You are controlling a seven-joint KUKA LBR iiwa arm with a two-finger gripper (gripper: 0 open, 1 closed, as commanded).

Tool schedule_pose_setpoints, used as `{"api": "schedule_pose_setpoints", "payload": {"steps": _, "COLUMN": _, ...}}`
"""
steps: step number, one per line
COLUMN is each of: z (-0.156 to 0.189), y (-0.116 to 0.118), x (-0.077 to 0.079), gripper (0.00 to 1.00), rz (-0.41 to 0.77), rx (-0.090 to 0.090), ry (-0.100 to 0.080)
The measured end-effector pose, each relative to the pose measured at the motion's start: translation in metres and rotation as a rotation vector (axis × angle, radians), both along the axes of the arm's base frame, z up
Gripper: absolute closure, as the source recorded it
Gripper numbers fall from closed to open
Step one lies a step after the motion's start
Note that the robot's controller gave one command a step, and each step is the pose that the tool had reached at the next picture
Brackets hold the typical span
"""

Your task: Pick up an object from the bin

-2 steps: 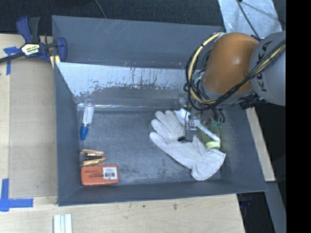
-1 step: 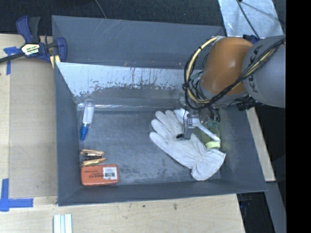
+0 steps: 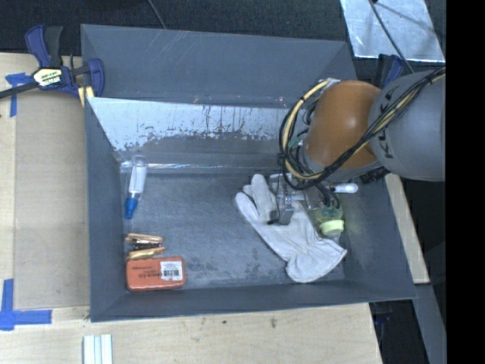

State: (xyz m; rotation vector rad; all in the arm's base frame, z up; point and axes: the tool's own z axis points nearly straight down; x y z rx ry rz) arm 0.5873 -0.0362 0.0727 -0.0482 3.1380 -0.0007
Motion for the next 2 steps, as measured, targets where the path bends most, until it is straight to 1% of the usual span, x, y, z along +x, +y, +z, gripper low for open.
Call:
{"api": "schedule_pose_setpoints", "payload": {"steps": 1, "z": 0.000, "y": 0.000, "x": 0.000, "gripper": 1.00, "rz": 0.000, "rx": 0.000, "ry": 0.000}}
{"api": "schedule_pose_setpoints", "payload": {"steps": 2, "z": 0.189, "y": 0.026, "x": 0.035, "gripper": 1.00, "rz": 0.015, "rx": 0.000, "ry": -0.010}}
